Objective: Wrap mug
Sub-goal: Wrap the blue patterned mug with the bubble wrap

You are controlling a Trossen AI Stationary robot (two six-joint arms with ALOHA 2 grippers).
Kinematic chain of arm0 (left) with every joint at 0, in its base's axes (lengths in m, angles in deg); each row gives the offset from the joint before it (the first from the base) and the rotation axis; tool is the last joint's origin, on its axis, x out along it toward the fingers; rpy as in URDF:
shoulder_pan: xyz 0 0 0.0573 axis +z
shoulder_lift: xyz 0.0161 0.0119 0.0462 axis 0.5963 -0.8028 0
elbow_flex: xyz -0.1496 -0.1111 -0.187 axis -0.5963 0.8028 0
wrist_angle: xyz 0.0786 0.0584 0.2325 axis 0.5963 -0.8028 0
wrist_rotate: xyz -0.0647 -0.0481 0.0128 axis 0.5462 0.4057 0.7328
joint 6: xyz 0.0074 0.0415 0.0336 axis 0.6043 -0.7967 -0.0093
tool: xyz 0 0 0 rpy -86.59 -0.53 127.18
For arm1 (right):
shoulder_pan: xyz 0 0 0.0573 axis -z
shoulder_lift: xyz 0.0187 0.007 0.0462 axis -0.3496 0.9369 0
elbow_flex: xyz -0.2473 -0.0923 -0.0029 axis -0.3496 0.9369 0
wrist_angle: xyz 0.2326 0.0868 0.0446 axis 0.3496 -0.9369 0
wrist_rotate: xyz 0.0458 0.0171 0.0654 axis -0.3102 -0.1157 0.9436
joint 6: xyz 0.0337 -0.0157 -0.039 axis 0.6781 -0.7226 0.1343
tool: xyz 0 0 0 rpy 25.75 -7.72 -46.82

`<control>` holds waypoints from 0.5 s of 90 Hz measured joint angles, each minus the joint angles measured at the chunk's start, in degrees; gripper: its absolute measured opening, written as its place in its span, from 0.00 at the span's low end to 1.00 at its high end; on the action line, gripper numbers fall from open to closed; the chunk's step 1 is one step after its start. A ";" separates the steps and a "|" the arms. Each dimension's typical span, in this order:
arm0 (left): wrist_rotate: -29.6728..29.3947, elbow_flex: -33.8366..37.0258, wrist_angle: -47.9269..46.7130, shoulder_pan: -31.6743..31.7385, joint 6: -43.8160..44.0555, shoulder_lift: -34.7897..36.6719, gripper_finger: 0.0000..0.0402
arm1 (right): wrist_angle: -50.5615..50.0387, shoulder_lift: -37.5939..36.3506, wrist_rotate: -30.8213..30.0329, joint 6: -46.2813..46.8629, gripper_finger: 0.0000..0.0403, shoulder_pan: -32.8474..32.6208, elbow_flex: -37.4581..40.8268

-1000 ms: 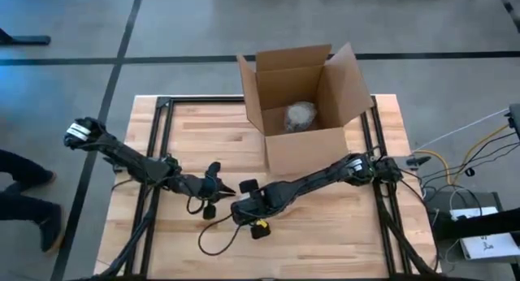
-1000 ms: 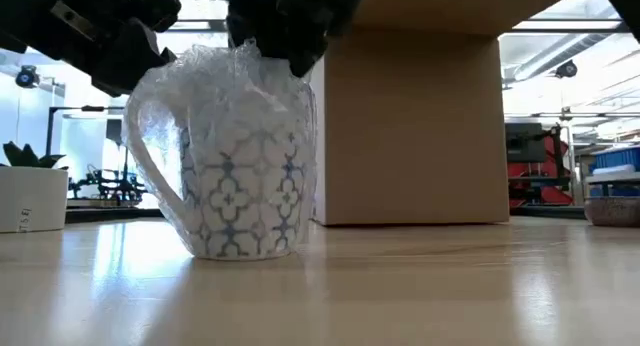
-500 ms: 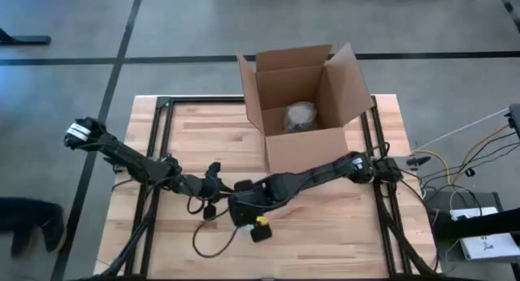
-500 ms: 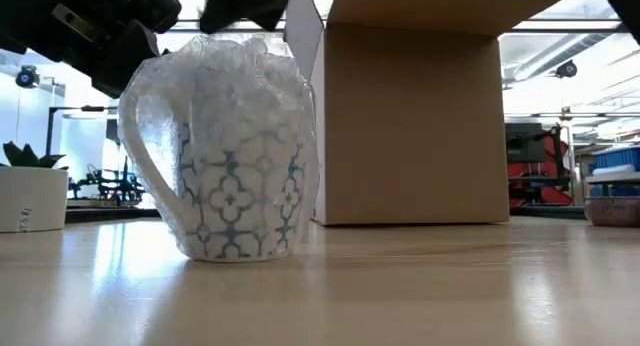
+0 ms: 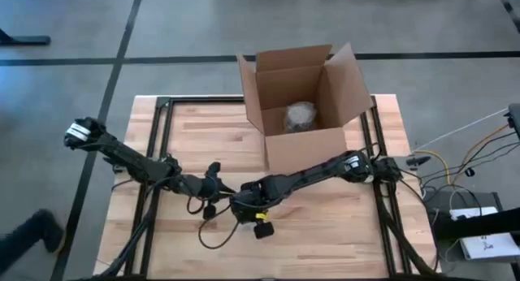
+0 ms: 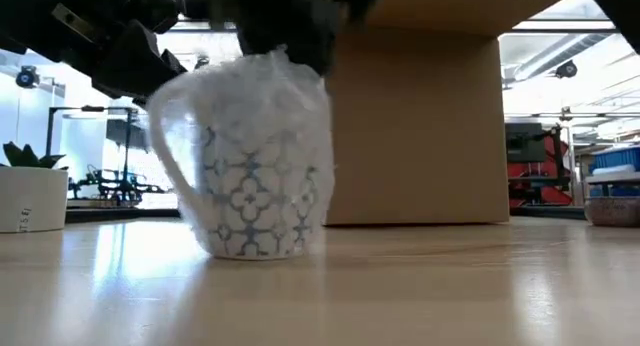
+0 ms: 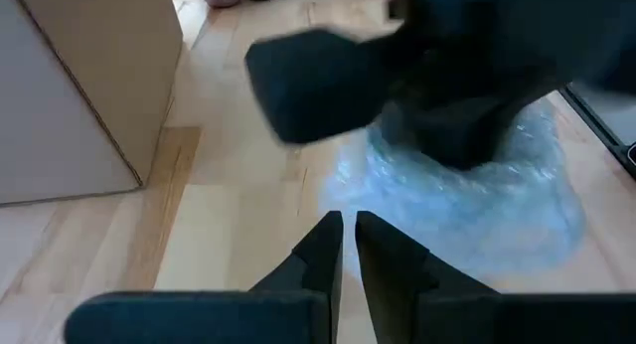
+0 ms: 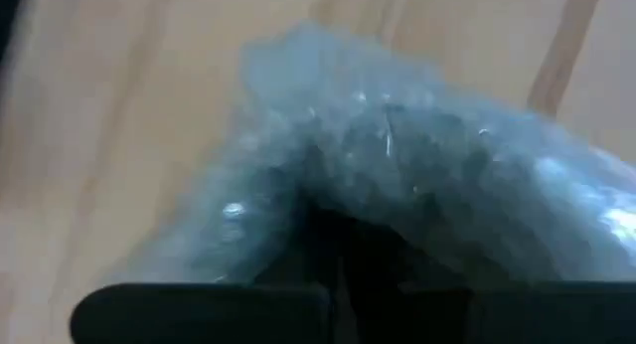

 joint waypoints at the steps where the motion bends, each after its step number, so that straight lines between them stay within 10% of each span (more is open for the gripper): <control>1: 0.00 0.00 0.00 0.00 0.00 0.00 0.05 | -0.20 0.01 -0.03 0.11 0.00 0.03 0.03; 45: 0.02 0.00 -0.06 0.00 -0.17 0.00 0.05 | -12.39 -2.72 -1.29 0.68 0.00 -0.45 -7.66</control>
